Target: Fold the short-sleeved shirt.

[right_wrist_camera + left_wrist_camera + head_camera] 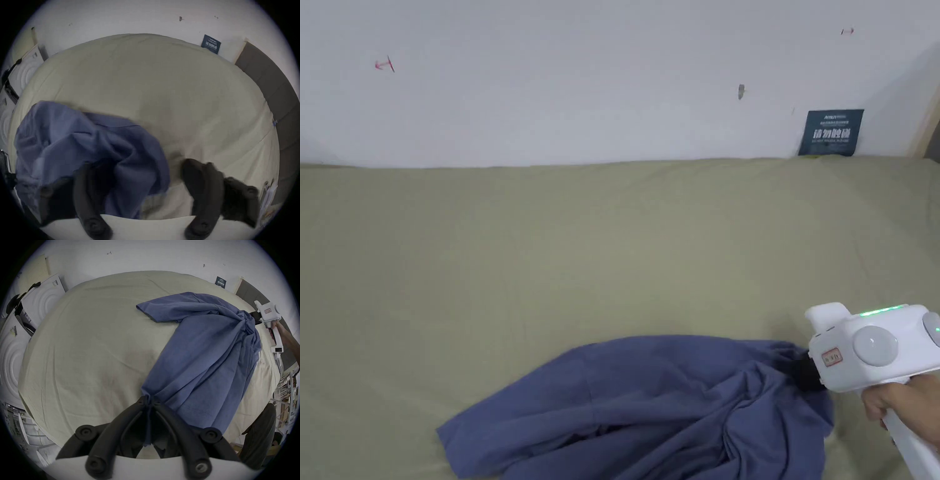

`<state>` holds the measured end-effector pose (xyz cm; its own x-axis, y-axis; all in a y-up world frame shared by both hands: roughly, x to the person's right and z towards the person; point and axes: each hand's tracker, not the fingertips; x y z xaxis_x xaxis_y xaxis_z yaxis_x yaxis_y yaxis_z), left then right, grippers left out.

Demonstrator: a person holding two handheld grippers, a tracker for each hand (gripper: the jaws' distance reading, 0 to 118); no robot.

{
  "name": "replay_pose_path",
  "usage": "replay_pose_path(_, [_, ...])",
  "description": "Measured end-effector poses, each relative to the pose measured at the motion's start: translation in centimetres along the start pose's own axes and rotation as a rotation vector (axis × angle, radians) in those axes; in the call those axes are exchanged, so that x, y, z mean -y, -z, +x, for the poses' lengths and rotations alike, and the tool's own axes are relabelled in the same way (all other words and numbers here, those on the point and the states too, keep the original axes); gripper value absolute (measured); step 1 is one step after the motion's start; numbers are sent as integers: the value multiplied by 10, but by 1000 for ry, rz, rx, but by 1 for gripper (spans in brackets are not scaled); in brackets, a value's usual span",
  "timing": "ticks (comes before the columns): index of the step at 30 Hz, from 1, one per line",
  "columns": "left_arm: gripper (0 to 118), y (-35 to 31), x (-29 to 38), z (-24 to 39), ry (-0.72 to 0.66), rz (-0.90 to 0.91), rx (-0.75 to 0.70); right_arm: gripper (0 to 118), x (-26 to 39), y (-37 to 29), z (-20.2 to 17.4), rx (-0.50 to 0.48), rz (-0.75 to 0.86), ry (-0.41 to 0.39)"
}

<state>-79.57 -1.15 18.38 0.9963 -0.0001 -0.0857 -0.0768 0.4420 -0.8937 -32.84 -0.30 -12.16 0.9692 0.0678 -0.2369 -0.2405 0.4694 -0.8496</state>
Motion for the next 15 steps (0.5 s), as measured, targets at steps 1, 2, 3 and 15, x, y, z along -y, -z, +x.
replay_pose_path(1, [1,-2,0,0,3,-1,1,7,5,-10,-4,23,21,6])
replay_pose_path(2, [1,-5,-1,-2,2,2,4,7,10,-21,0,15,41,6])
replay_pose_path(3, [1,-8,-1,-5,-24,8,19,7,13,-33,1,-7,51,15])
replay_pose_path(15, [1,-150,-85,-69,-69,326,-31,7,33,-270,44,-75,405,112])
